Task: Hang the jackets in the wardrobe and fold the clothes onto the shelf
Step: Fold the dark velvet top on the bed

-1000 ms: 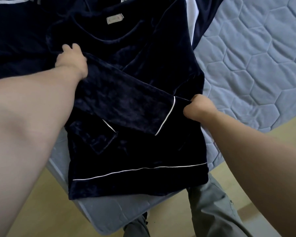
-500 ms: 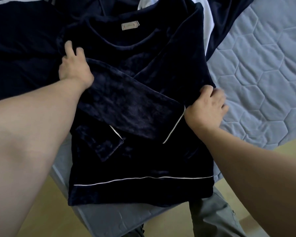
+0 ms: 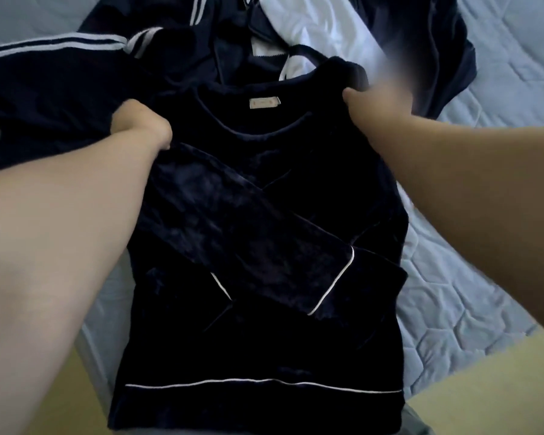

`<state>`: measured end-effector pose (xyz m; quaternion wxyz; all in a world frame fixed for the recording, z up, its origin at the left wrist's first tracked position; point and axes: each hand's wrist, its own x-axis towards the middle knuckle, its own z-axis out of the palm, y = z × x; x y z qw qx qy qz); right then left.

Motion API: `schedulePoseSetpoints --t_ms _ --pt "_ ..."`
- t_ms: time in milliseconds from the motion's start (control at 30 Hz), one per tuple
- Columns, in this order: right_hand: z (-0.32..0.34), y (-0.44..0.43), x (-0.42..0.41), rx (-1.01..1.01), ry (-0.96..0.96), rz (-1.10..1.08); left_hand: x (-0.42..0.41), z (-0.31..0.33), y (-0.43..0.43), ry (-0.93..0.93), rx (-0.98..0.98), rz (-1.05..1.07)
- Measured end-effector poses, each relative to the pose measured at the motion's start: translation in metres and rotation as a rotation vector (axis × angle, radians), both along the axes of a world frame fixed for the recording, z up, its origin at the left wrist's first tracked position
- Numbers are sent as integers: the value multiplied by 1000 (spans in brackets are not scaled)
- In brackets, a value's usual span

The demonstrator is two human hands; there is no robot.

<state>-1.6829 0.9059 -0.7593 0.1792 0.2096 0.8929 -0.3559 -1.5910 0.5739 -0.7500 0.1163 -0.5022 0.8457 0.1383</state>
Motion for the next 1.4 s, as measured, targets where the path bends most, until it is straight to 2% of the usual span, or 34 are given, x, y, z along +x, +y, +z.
schedulePoseSetpoints --t_ms 67,133,267,400,467,533,633,767,833,967,1067,1167,1300,1400 --pt "8 -1 -11 -15 -114 109 -3 7 -3 30 46 38" --pt "15 -1 -20 -99 -169 130 -8 12 -9 105 79 109" --pt "20 5 -32 -77 46 24 -18 23 -23 383 219 368" --pt "26 6 -17 -209 19 -50 -6 36 -21 540 378 528" --pt "36 10 1 -197 95 -14 7 40 -17 509 418 461" --pt "49 16 27 -185 198 28 25 47 -13 562 455 464" --pt "70 29 83 -188 295 73 69 64 -2 734 602 618" --pt "91 44 177 -188 300 189 149 77 16 906 834 782" --pt "95 52 226 -164 309 278 191 79 24 857 869 794" --pt "90 71 319 -55 269 451 272 74 40 732 693 736" --pt "83 86 378 46 230 567 333 65 51 540 439 417" --pt "71 95 419 119 145 715 384 54 56 350 285 135" --pt "55 100 449 188 -11 792 427 38 68 203 212 176" --pt "41 102 460 278 -93 896 448 28 82 145 172 102"
